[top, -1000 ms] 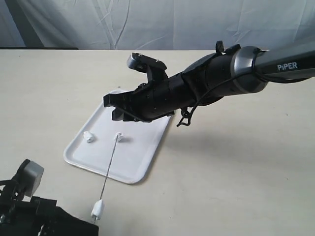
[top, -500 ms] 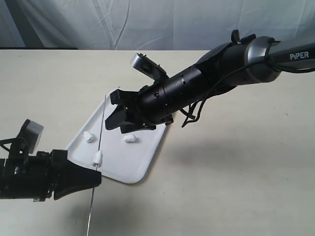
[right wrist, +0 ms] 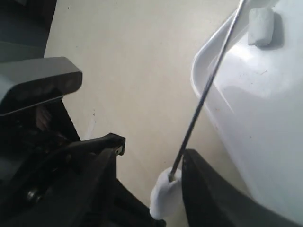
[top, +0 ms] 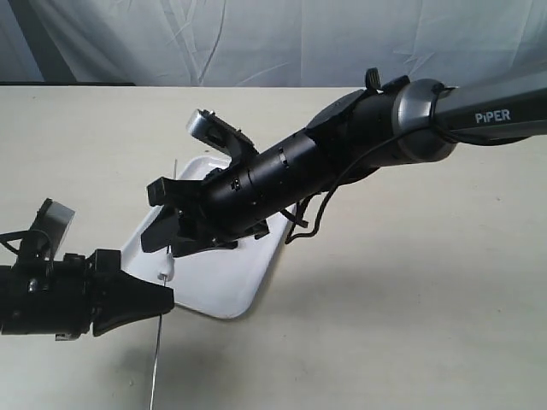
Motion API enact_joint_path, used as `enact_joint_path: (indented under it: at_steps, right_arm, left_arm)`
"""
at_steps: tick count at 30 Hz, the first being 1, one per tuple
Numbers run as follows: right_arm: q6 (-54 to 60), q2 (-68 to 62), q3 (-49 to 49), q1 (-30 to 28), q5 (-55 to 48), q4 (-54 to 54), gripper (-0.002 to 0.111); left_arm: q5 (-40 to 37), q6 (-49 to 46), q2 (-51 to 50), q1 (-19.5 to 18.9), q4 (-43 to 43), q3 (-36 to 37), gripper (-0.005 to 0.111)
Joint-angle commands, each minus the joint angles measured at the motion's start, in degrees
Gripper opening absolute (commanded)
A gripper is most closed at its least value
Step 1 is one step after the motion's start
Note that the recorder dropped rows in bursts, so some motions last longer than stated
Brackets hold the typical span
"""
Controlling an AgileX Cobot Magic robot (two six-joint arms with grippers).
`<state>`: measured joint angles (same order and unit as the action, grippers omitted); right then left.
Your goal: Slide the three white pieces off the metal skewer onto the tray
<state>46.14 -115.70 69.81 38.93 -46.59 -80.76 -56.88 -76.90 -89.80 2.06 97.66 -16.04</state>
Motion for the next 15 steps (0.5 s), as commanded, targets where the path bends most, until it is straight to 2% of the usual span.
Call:
enact_joint_path:
  at_steps: [1,8,9,12,15]
  right_arm:
    - [-0.83,0.12,0.2,0.08,0.55,3.33,0.043]
    - [-2.4,0.12,0.2,0.08,2.48,4.6,0.043]
    - [-2.4,0.12,0.2,0.08,2.37,4.6,0.041]
    - [-2.4,0.12,0.2,0.11,1.18,4.86,0.026]
    - [-2.4,0.12,0.2,0.46,0.58,5.17,0.026]
  left_arm:
    - [0.42,2.51,0.25,-0.26,-1.98,-2.39,0.0]
    - [0.53,4.92,0.17,-0.26,-3.9,-4.55,0.0]
    - [0.53,4.92,0.17,-0.26,-3.9,-4.55,0.0]
    - [0.53,4.92,0.17,-0.26,-4.07,-4.55,0.0]
    - [0.4,4.92,0.17,-0.26,-3.67,-4.55,0.0]
